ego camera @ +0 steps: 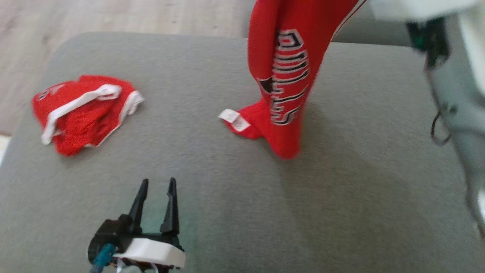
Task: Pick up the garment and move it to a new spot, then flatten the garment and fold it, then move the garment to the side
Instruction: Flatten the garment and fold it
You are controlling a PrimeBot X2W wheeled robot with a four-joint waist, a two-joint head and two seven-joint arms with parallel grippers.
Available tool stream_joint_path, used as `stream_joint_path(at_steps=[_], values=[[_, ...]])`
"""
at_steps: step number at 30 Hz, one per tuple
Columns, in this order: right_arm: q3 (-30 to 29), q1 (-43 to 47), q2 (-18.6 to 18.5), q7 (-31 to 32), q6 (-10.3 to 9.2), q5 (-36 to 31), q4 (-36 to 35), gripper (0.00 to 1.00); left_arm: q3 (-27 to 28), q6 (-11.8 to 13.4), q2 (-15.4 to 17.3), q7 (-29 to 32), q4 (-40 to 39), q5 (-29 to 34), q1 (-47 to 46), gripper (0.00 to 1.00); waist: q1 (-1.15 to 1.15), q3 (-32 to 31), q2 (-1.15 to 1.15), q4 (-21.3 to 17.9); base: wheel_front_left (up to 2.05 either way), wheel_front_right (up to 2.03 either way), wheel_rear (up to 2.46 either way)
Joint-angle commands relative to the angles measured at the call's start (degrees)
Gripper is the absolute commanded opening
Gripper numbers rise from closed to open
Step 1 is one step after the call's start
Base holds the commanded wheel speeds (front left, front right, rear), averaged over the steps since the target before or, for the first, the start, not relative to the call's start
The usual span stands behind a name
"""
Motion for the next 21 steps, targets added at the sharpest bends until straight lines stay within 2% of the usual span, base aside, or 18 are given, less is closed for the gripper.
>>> stream_joint_path(at_steps=[1,5,9,15,21], values=[[0.9,-4.6,0.3,-0.3,-0.04,0.6,-0.1,0.0,0.7,-0.1,0.1,-0.3,-1.2,-0.4,-1.0,1.0,0.0,-0.1,0.0,3.6,0.0,0.0,0.0],[2.7,-11.5,-0.8,-0.3,-0.04,-0.2,4.3,0.0,-0.9,0.2,0.1,-0.3,-1.0,-1.4,-0.9,1.0,0.0,0.2,0.0,7.6,0.0,0.0,0.0],[2.8,-15.0,-2.4,-0.3,-0.04,-0.9,5.5,0.0,-1.5,0.7,0.1,-0.3,-0.9,-1.7,-0.7,1.0,0.0,0.6,0.0,9.9,0.0,0.0,0.0],[-0.2,-15.9,-3.9,-0.3,-0.04,-1.7,0.9,0.0,-0.1,1.0,0.1,-0.3,-1.0,-1.2,-0.3,1.0,0.0,1.1,0.0,8.7,0.0,0.0,0.0],[-1.1,-9.9,-6.3,-0.3,-0.04,-0.5,-3.7,0.0,-0.2,0.9,0.1,-0.3,-1.1,-1.2,-0.9,1.0,0.0,1.3,0.0,5.6,0.0,0.0,0.0]])
